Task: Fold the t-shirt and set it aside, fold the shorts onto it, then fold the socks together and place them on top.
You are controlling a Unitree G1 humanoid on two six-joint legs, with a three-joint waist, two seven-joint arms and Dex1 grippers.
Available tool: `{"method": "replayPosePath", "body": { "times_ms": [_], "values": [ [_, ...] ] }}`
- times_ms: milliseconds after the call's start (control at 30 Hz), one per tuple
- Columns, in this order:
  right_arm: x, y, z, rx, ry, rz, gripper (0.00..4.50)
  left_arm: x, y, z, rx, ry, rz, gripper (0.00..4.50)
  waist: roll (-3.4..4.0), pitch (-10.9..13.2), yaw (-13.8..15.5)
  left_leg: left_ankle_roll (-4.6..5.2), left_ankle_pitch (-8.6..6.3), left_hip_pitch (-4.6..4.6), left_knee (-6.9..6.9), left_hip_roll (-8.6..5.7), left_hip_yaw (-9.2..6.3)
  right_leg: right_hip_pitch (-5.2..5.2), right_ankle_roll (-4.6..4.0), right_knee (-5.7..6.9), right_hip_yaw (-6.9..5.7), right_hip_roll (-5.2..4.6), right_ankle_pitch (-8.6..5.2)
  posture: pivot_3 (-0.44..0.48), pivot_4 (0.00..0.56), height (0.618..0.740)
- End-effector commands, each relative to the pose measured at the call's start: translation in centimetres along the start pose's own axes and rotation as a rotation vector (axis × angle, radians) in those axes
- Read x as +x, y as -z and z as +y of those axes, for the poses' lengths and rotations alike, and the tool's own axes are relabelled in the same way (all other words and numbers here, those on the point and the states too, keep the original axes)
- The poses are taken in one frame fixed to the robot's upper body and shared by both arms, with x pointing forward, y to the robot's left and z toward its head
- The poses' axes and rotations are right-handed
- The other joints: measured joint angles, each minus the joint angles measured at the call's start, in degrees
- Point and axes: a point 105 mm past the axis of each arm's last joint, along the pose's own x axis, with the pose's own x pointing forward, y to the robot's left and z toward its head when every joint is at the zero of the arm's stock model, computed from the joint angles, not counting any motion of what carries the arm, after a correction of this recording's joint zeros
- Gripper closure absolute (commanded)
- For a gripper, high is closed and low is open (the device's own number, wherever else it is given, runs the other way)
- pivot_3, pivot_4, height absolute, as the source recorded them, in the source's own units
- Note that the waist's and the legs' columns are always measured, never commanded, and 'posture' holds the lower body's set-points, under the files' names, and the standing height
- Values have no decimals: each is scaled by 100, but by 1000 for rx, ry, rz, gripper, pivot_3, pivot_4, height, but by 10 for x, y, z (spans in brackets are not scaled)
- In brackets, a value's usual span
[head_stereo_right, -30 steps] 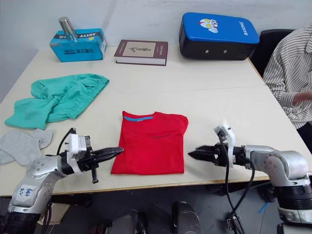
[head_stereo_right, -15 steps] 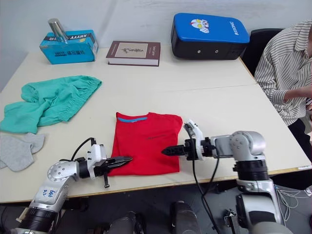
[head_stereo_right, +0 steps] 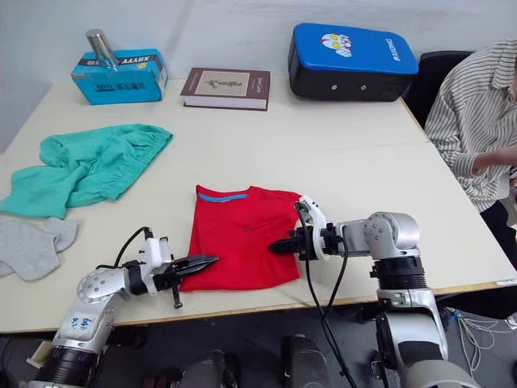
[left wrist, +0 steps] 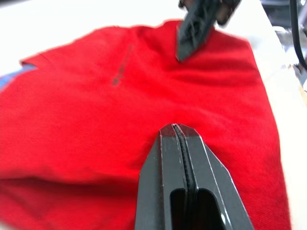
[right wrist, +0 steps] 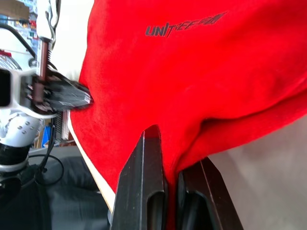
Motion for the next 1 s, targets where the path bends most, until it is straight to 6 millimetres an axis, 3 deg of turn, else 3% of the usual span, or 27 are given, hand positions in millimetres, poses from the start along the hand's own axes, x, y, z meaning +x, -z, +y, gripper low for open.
{"method": "replayPosePath", "body": {
  "times_ms": [33, 133, 300, 600, 800, 1000],
  "values": [
    [-43, 1, -26, 28, 122, -52, 4467, -4, -32, 1, 44, -22, -100, 4500, 11, 7, 99, 9, -5, -5, 2, -7, 0, 0, 3, -5, 0, -7, 1, 0, 150, 740],
    [-83, 0, -50, 29, 247, -97, 4467, -6, -43, -2, 44, -25, -125, 4500, 33, 20, 154, 36, -13, -21, 4, -27, 0, -1, 27, -35, -1, -26, 15, 0, 150, 740],
    [-149, -1, -82, 42, 415, -175, 4467, -9, -46, -6, 42, -14, -115, 4500, 48, 30, 114, 74, -24, -41, 5, -49, 13, 2, 79, -91, 5, -37, 45, 0, 150, 740],
    [-239, 8, -135, -24, 759, -222, 4467, -8, -44, -8, 50, 6, -100, 4500, 59, 36, 121, 70, -22, -40, 7, -45, 18, 2, 84, -96, 8, -27, 47, 0, 150, 740],
    [-263, 20, -153, -52, 861, -156, 4467, -16, -46, 0, 73, 19, -70, 4500, 59, 36, 109, 67, -21, -40, 10, -45, 19, 2, 85, -95, 10, -27, 48, 0, 150, 740],
    [-270, 12, -154, -89, 879, -225, 4467, -25, -47, 2, 54, 25, -53, 4500, 59, 36, 114, 65, -21, -39, 15, -46, 18, 5, 84, -94, 10, -34, 49, 0, 150, 740]
  ]
}}
